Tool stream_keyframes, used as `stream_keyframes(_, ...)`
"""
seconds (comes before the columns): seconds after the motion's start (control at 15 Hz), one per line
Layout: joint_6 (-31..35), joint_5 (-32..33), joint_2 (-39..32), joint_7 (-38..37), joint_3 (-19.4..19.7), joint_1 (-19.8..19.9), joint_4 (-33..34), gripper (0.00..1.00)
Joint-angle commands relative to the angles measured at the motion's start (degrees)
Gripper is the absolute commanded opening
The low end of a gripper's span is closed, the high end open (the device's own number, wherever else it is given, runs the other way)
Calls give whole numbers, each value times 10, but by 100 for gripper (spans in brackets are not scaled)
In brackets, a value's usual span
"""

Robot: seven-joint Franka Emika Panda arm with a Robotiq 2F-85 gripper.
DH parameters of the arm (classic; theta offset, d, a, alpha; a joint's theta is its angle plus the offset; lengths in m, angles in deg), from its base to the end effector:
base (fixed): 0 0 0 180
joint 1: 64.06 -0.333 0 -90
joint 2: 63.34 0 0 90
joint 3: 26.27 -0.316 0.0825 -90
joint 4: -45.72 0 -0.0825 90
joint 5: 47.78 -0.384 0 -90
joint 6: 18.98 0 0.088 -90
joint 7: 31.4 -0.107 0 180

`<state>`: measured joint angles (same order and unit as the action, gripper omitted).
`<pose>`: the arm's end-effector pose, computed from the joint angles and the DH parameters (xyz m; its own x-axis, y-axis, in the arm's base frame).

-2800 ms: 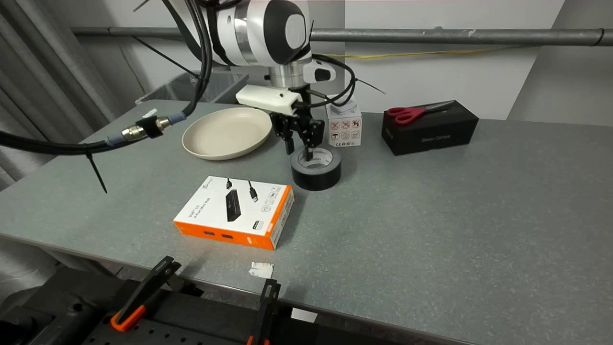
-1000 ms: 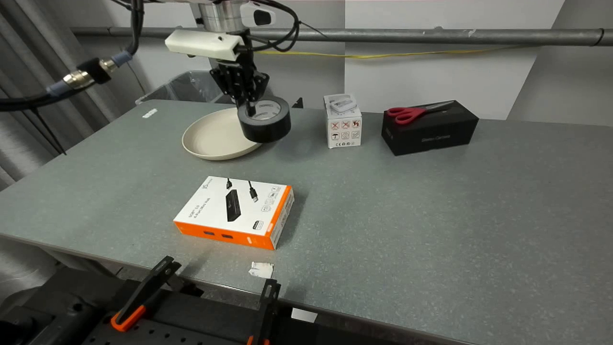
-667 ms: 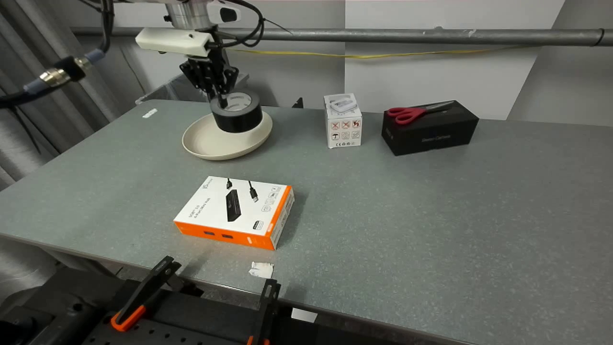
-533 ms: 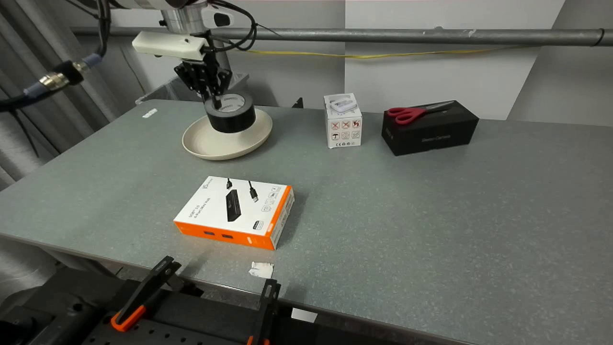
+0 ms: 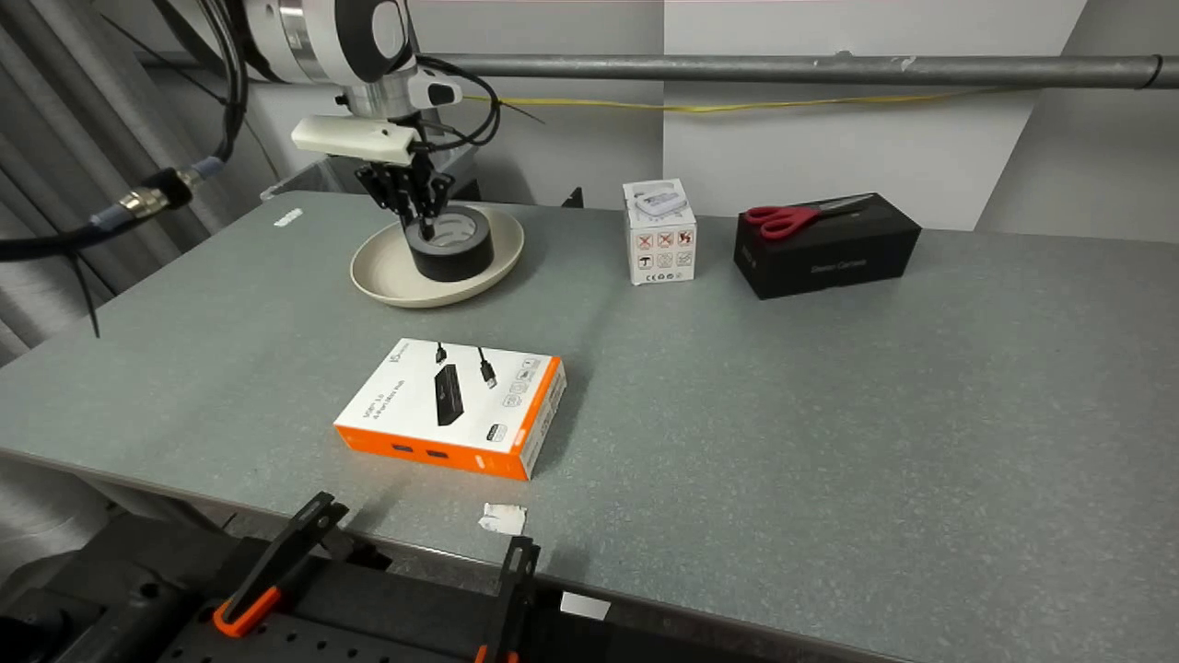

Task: Pick up the masking table and put it on the plate

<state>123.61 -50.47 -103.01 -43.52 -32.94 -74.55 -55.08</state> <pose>0.6380 0.1902 0.1789 0.9996 0.0223 0.0142 0.0237 -0.9937 -0.1094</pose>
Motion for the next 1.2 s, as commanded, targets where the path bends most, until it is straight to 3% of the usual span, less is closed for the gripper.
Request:
stream_keyframes(0.0, -18, -3, -22, 14, 1, -7, 45, 6)
stream_keyframes(0.07, -21, -6, -17, 18, -2, -5, 43, 51)
stream_keyframes(0.2, -18, -8, -5, 23, -5, -4, 35, 57)
stream_keyframes(0.53, -14, -22, 31, 38, -18, 8, 10, 97)
stream_keyframes(0.8, -72, -43, 43, 61, -34, 27, 17, 100)
stream_keyframes(0.87, -35, -20, 27, 30, -10, 1, 22, 100)
stream_keyframes(1.13, -57, -29, 33, 46, -17, 10, 22, 100)
